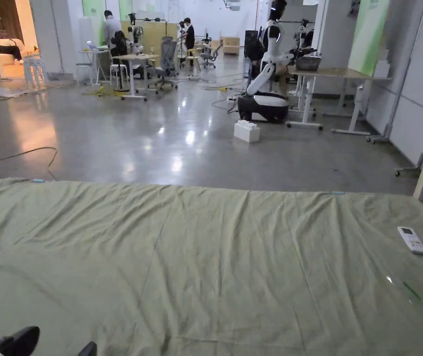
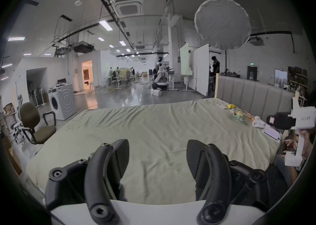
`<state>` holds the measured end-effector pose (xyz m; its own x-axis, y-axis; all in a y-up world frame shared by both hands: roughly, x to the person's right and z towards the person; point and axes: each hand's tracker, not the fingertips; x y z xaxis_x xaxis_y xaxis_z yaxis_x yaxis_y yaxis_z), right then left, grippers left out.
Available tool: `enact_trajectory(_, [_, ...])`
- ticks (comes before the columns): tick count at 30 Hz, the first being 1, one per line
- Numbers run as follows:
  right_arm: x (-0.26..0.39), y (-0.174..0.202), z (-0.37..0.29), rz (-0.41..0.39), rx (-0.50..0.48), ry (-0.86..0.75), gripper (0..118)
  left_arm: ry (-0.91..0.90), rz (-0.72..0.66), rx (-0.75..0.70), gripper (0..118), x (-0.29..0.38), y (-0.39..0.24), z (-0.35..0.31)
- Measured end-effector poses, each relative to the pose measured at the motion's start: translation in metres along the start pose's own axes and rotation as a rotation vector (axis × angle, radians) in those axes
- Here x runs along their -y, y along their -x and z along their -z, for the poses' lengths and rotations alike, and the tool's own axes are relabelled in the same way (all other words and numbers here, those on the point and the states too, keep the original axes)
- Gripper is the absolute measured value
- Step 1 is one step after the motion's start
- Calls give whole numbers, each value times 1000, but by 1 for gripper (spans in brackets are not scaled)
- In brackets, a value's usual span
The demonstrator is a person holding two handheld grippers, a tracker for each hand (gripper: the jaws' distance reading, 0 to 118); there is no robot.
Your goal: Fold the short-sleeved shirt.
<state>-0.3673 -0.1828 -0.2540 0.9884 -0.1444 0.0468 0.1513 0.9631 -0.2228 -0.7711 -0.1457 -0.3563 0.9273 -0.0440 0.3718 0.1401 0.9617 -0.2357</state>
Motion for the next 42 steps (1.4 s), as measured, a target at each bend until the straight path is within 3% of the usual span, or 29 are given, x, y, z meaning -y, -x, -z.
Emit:
enact_trajectory(2, [-10, 3, -10, -11, 14, -64, 0, 36, -28, -11, 41, -6, -16, 3])
enact_trajectory(3, [-14, 3, -15, -11, 22, -95, 0, 54, -68, -53, 25, -4, -17, 5])
enact_trajectory(4, [-16, 3, -20, -5, 20, -115, 0, 33, -48, -61, 20, -3, -17, 4])
enact_trajectory(7, [-17, 2, -31, -44, 23, -131, 0, -61, 45, -108, 15, -10, -21, -13])
enact_trajectory(12, [-20, 4, -38, -94, 39, -143, 0, -253, 47, -138, 1, -28, -36, -45])
enact_trajectory(16, [-23, 5, -39, -121, 32, -164, 0, -242, 58, -183, 1, -35, -42, -52])
enact_trajectory(42, [-28, 10, -47, -101, 33, -186, 0, -226, -9, -119, 1, -39, -39, -60])
